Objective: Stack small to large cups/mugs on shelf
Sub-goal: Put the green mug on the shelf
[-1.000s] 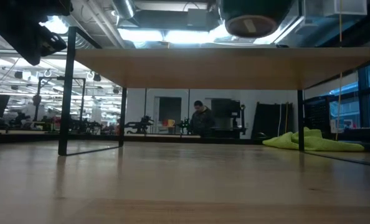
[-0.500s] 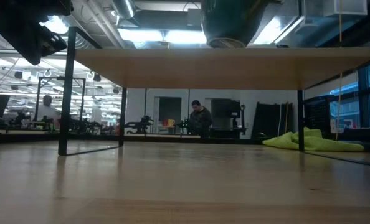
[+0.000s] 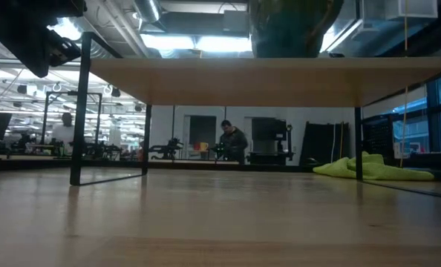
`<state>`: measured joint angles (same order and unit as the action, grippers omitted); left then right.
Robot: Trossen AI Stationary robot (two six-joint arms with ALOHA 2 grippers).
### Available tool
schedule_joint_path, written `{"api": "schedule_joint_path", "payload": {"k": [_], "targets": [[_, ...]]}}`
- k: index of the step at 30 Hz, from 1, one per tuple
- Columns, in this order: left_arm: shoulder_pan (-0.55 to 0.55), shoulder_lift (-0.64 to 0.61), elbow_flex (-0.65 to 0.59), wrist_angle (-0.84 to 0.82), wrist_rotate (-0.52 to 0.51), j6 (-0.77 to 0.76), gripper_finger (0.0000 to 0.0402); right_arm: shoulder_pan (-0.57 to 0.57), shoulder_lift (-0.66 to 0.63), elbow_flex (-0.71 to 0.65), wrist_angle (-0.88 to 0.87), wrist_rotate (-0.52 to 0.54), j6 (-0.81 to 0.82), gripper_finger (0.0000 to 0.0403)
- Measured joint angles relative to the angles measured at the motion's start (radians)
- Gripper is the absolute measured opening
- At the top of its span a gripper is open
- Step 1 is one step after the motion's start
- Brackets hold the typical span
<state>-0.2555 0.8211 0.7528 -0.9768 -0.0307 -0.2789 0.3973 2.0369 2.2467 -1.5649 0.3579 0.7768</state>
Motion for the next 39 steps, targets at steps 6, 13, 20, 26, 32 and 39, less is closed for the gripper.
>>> {"api": "schedule_joint_path", "payload": {"k": [6,13,20,26,32,39], "targets": [[0.0,0.0,0.0,-0.001,0.0,0.014,0.0014,-0.001,-0.03,-0.006,-0.012,0.011,0.051,0.0037],[0.0,0.0,0.0,-0.001,0.0,0.027,0.0014,-0.001,-0.075,-0.011,-0.009,0.031,0.084,0.0037],[0.0,0.0,0.0,-0.001,0.0,0.027,0.0014,0.002,-0.085,-0.126,0.001,-0.043,0.09,0.0037],[-0.001,0.0,0.0,-0.001,0.003,0.027,0.0014,0.015,-0.081,-0.105,-0.009,-0.019,0.11,0.0038],[0.0,0.0,0.0,0.0,0.003,0.027,0.0014,0.013,-0.086,-0.091,-0.01,-0.025,0.113,0.0039],[-0.001,0.0,0.0,0.0,0.003,0.021,0.0014,0.013,-0.087,-0.091,-0.008,-0.01,0.108,0.0046]]}}
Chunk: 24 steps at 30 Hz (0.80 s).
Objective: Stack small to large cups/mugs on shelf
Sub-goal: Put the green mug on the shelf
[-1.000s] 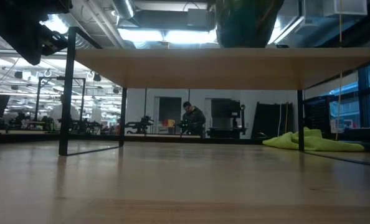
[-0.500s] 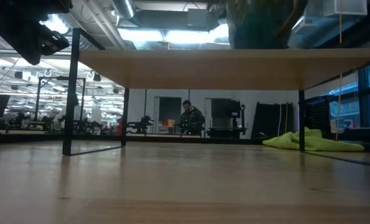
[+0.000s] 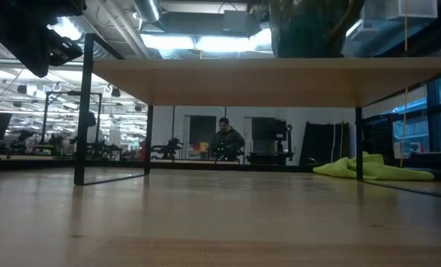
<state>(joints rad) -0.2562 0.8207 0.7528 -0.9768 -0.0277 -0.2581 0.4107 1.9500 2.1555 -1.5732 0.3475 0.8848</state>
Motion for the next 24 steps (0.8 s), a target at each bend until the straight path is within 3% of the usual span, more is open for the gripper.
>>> {"api": "schedule_joint_path", "payload": {"k": [12,24], "targets": [[0.0,0.0,0.0,0.0,0.012,-0.002,0.0014,0.0,-0.005,0.003,0.003,0.018,-0.023,0.0077],[0.0,0.0,0.0,0.0,0.015,-0.003,0.0014,0.0,-0.005,0.003,0.003,0.025,-0.04,0.0079]]}}
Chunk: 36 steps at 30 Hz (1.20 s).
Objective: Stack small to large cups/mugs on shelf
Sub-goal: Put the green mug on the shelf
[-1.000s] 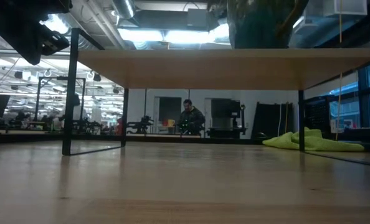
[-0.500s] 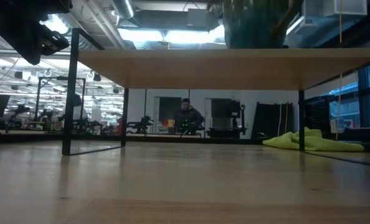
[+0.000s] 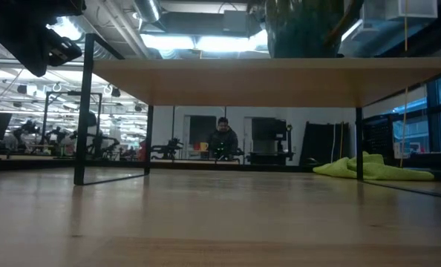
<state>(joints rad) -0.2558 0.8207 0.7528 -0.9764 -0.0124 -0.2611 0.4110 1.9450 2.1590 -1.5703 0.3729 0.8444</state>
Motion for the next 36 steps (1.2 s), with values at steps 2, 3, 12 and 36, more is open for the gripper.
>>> {"api": "schedule_joint_path", "payload": {"k": [2,3,12,36], "targets": [[0.0,0.0,0.0,0.0,0.0,0.0,0.0014,0.003,0.0,0.0,0.0,0.0,-0.004,0.008],[0.0,0.0,0.0,0.0,0.0,0.0,0.0014,0.005,0.0,0.0,0.0,0.001,-0.006,0.008],[0.0,0.0,0.0,0.0,0.0,0.001,0.0014,0.017,-0.006,0.022,-0.002,-0.012,-0.017,0.0098],[-0.012,0.001,-0.051,0.198,0.062,-0.08,0.0014,0.02,-0.01,0.162,0.052,0.148,-0.041,0.0008]]}}
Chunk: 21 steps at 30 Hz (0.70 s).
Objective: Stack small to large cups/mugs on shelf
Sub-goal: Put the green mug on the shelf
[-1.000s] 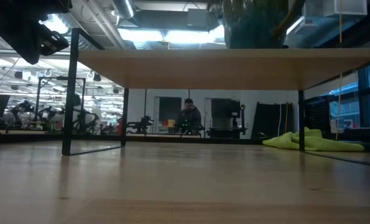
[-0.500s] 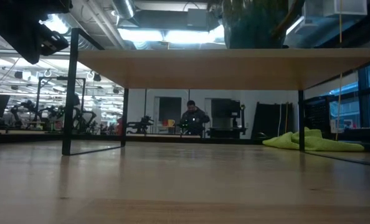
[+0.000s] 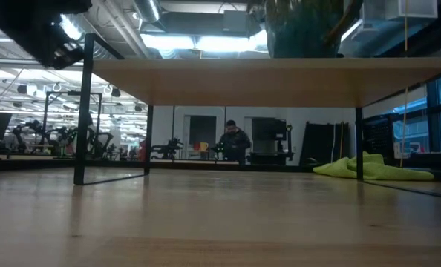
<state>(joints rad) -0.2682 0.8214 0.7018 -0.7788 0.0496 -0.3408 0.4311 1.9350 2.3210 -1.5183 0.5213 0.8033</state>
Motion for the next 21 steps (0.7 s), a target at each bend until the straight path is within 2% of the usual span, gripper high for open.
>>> {"api": "schedule_joint_path", "payload": {"k": [3,5,11,13,15,17,21], "targets": [[-0.013,0.022,0.0,0.135,0.0,0.009,0.0014,0.0,-0.023,0.031,0.036,0.081,-0.001,0.0011],[-0.007,0.043,0.037,0.128,-0.008,0.03,0.0014,0.0,-0.052,0.019,0.048,0.101,0.008,0.0007],[0.021,0.111,0.176,-0.167,-0.01,0.081,0.0014,0.001,-0.08,0.021,0.016,0.125,0.03,0.0009],[0.02,0.117,0.205,-0.184,0.018,0.069,0.0014,0.002,-0.08,0.021,-0.003,0.125,0.029,0.0009],[0.016,0.117,0.241,-0.112,0.065,0.056,0.0014,0.002,-0.08,0.021,-0.054,0.125,0.036,0.0008],[0.007,0.12,0.284,0.002,0.067,0.061,0.0014,0.002,-0.083,0.017,-0.049,0.135,0.04,0.0006],[0.014,0.142,0.368,0.135,-0.056,0.122,0.0014,-0.005,-0.104,0.015,-0.051,0.177,0.083,0.0006]]}}
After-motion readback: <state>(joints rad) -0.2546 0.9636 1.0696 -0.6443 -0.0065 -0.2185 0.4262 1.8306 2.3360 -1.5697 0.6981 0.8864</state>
